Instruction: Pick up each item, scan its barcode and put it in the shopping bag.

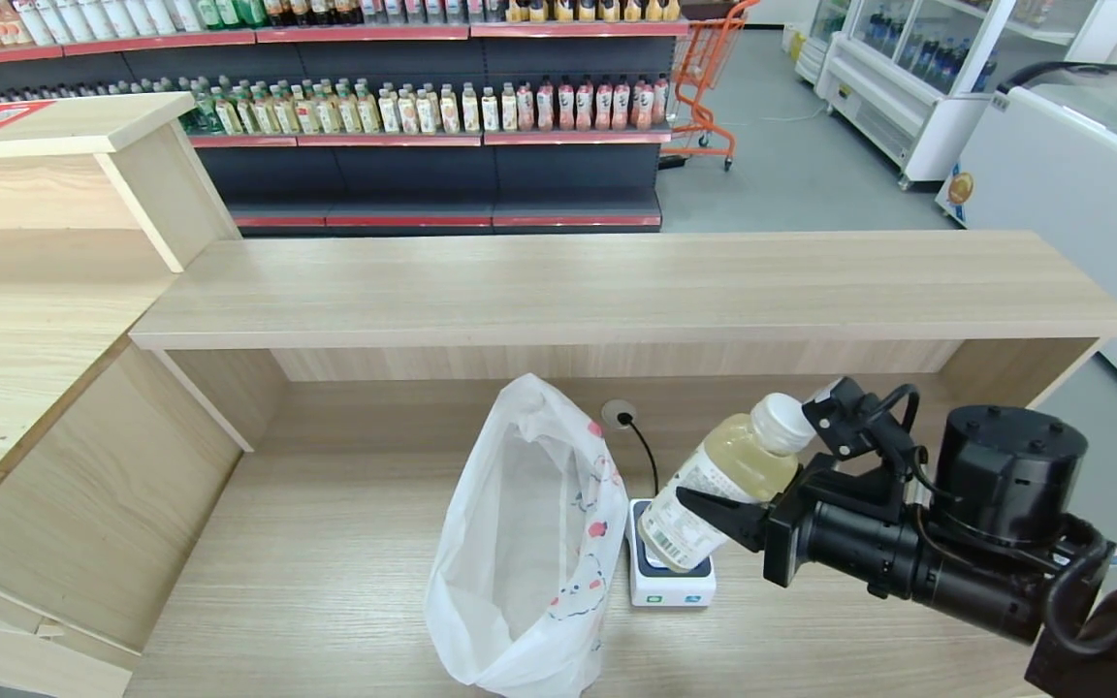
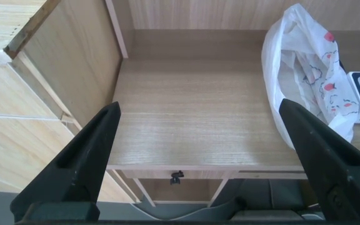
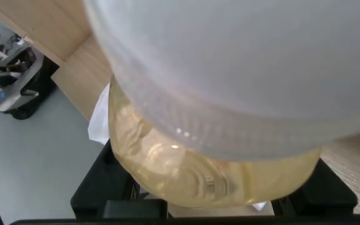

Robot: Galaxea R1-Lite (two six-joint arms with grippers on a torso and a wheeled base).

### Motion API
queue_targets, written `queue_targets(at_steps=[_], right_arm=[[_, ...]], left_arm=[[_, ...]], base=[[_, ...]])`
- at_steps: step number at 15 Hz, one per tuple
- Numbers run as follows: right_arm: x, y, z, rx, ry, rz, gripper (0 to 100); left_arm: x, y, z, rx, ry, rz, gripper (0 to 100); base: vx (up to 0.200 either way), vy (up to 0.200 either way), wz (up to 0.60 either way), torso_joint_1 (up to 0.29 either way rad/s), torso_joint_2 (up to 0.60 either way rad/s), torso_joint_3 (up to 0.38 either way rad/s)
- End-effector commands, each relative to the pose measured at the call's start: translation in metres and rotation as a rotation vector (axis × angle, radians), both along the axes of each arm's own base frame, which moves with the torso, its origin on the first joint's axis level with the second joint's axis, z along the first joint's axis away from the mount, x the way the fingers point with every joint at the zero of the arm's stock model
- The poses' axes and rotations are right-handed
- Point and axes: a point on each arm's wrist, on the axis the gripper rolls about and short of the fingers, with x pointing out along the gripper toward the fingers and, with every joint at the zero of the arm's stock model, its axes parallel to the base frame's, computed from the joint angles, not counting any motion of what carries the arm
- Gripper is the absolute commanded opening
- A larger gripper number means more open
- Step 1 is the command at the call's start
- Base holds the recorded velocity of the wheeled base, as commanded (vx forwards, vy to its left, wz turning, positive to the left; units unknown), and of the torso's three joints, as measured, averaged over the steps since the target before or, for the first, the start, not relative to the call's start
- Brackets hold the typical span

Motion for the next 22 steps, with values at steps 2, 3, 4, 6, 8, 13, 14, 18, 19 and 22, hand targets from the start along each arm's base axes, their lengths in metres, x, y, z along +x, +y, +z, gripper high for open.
queue_targets(at_steps=[2,3,4,6,8,13,14,18,19,22], right_arm=[[0.006,0.006,-0.008,0.001,0.038,0.004,0],[0.012,0.008,-0.009,0.004,0.040,-0.005,0],[0.018,0.008,-0.013,0.006,0.040,-0.021,0],[0.028,0.007,-0.023,0.011,0.038,-0.052,0],[0.039,0.011,-0.045,0.010,0.037,-0.057,0],[0.057,0.014,-0.100,-0.035,0.054,-0.036,0],[0.058,0.013,-0.103,-0.039,0.064,-0.028,0],[0.069,0.019,-0.113,-0.025,0.069,0.027,0],[0.071,0.020,-0.117,-0.026,0.073,0.033,0],[0.074,0.022,-0.120,-0.019,0.073,0.060,0]], left_arm=[[0.000,0.000,0.000,0.001,-0.001,0.000,100],[0.000,0.000,0.000,0.001,-0.001,0.000,100],[0.000,0.000,0.000,0.001,-0.001,0.000,100],[0.000,0.000,0.000,-0.001,-0.001,0.000,100],[0.000,0.000,0.000,0.001,-0.001,0.000,100],[0.000,0.000,0.000,-0.001,-0.001,-0.001,100],[0.000,0.000,0.000,0.001,-0.001,0.000,100],[0.000,0.000,0.000,0.001,-0.001,-0.001,100],[0.000,0.000,0.000,0.001,-0.001,0.000,100],[0.000,0.000,0.000,0.001,-0.001,0.000,100]], base=[[0.000,0.200,0.00,0.000,0.00,0.002],[0.000,0.000,0.00,0.000,0.00,0.000],[0.000,0.000,0.00,0.000,0.00,0.000],[0.000,0.000,0.00,0.000,0.00,0.000],[0.000,0.000,0.00,0.000,0.00,0.000],[0.000,0.000,0.00,0.000,0.00,0.000],[0.000,0.000,0.00,0.000,0.00,0.000],[0.000,0.000,0.00,0.000,0.00,0.000],[0.000,0.000,0.00,0.000,0.00,0.000],[0.000,0.000,0.00,0.000,0.00,0.000]])
